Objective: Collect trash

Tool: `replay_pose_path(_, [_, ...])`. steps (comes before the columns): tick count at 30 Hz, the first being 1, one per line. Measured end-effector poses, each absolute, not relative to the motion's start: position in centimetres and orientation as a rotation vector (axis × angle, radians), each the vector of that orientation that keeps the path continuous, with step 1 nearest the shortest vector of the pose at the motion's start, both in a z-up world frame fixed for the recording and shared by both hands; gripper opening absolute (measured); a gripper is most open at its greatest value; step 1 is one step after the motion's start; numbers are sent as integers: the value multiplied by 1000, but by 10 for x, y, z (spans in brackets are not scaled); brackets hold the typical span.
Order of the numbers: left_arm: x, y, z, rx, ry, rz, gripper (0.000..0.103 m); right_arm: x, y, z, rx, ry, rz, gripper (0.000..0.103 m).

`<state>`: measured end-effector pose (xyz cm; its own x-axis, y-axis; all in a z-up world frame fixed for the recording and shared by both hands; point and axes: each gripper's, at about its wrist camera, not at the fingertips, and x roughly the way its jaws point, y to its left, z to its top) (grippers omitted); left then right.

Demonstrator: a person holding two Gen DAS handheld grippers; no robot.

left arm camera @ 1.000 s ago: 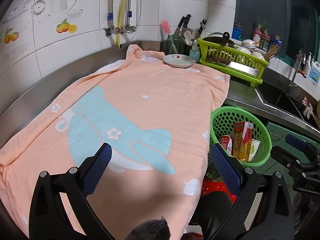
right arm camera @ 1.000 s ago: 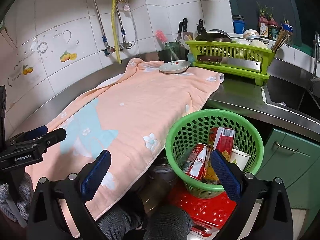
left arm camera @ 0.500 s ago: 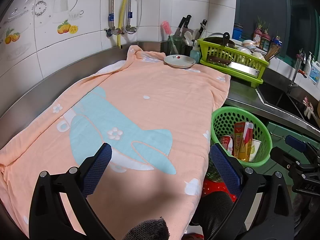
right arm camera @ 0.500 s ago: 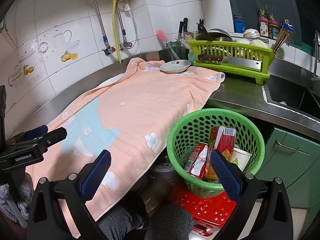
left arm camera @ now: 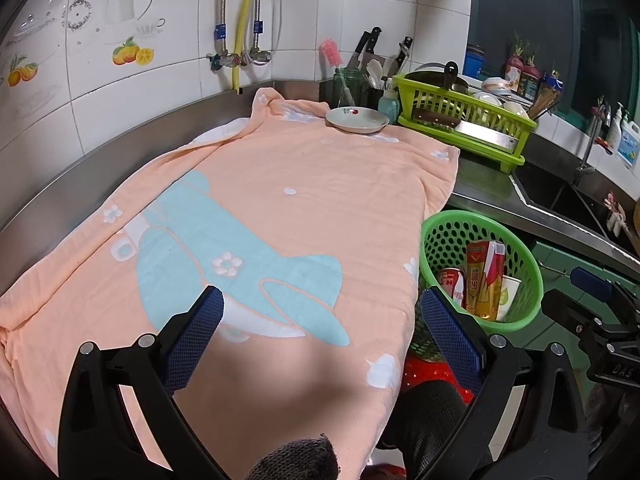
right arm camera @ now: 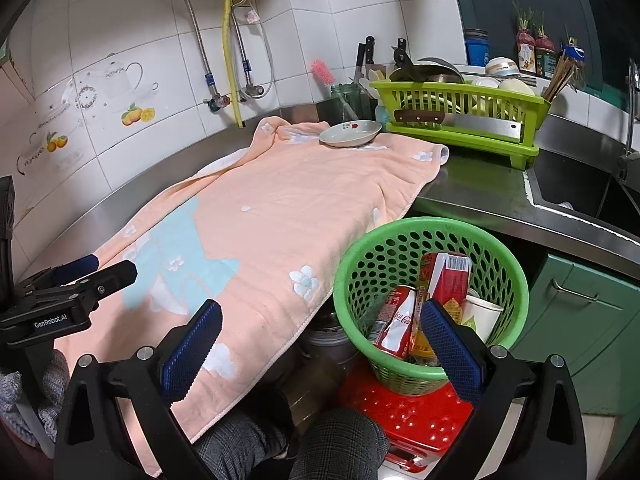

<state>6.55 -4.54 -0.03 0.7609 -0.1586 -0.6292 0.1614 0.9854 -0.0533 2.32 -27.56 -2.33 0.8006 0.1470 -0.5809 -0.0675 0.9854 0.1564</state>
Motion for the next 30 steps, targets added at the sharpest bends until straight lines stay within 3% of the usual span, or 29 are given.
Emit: replay_pose_path(30, [59,-46,-3,29,669,-186,98,23,-277,-24,142,637,109,96])
